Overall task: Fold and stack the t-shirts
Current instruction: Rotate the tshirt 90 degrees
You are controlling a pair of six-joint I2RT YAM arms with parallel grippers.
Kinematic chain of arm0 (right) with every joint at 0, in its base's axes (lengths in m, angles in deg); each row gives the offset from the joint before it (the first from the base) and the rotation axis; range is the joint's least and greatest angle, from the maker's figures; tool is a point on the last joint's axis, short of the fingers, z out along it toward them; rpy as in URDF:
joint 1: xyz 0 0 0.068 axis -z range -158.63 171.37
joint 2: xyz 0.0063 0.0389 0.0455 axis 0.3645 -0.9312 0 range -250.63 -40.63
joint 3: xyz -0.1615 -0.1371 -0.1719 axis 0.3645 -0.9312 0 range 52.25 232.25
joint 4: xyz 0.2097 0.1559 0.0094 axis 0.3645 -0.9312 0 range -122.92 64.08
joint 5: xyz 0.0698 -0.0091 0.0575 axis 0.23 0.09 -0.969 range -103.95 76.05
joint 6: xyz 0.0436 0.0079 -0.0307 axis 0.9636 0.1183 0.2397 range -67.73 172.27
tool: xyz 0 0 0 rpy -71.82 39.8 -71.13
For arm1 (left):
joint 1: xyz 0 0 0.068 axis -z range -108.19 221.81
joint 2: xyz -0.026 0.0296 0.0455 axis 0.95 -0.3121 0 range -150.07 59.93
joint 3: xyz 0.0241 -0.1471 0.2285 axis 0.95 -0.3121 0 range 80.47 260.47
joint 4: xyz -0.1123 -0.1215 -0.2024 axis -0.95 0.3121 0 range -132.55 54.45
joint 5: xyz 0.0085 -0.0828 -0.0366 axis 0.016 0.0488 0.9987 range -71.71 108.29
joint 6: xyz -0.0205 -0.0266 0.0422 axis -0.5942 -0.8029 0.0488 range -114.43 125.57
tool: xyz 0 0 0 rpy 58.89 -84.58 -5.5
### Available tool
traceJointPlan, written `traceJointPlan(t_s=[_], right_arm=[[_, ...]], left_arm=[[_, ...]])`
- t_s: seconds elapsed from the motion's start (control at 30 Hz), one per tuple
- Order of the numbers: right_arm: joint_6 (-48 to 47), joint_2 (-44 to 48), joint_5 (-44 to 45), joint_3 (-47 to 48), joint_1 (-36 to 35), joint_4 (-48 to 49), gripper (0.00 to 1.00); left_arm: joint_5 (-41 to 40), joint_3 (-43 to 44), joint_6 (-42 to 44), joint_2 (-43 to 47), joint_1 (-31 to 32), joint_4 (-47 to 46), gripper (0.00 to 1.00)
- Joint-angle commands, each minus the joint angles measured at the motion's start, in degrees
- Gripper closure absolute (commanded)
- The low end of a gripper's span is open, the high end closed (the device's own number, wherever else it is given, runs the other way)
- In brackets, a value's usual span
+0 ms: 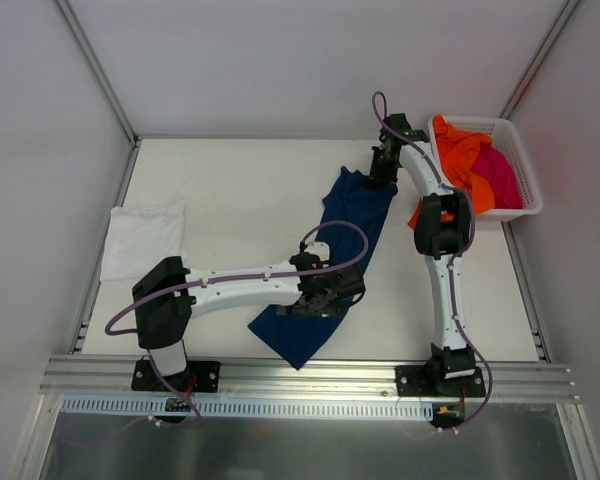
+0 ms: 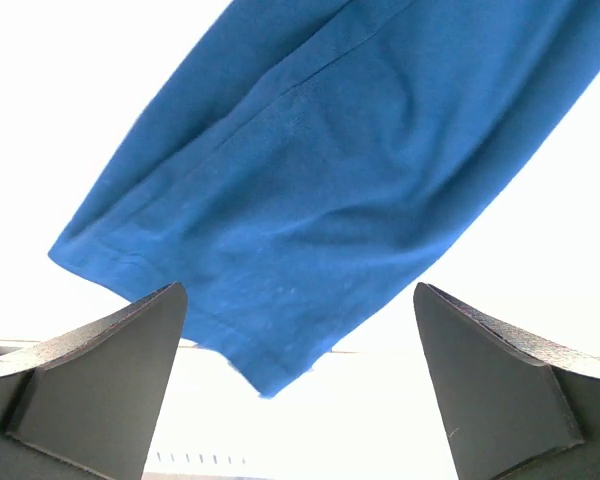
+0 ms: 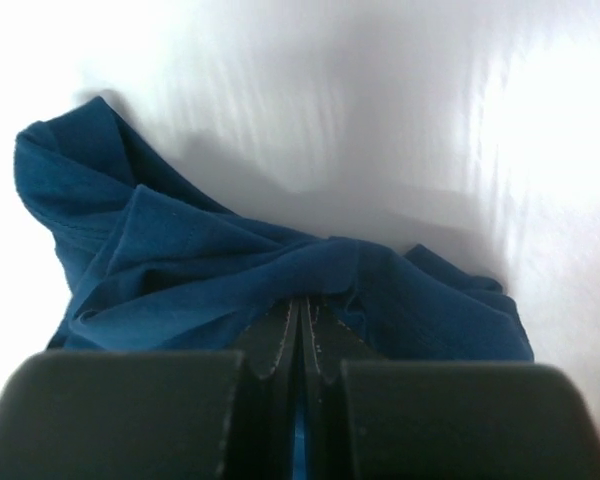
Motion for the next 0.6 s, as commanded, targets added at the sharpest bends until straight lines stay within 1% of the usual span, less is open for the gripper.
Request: traceJointPlan(t_s=[0.0, 0.17, 0.23, 0.33, 0.4, 0.5, 0.57], right_arm=[[3.92, -1.22, -6.08, 3.17, 0.44, 6.09, 0.99], [7.70, -2.02, -9.76, 4.67, 0.79, 12.59, 0.99], [10.77, -2.37, -11.78, 4.67, 1.05, 16.89, 0.99], [16.22, -3.51, -17.49, 4.76, 1.67, 23.92, 0.99], [20.25, -4.73, -18.82, 4.93, 2.02, 29.00, 0.99], [25.96, -6.40, -21.89, 6.16, 2.55, 34.98, 1.00], [27.57, -6.41, -24.09, 6.17, 2.72, 37.29, 0.99]], left_arm=[[-4.45, 2.92, -0.83, 5.59, 0.63, 6.15, 0.01], [-6.30, 1.96, -1.88, 8.85, 0.63, 7.83, 0.01], [-6.92, 2.05, -2.32, 9.29, 0.63, 8.53, 0.01], [-7.79, 2.66, -2.23, 9.03, 0.63, 9.50, 0.01], [-8.15, 3.10, -2.15, 8.33, 0.54, 10.28, 0.01], [-8.68, 3.63, -2.32, 7.62, 0.37, 11.08, 0.01], [-9.20, 3.72, -2.23, 7.80, 0.10, 11.26, 0.01]])
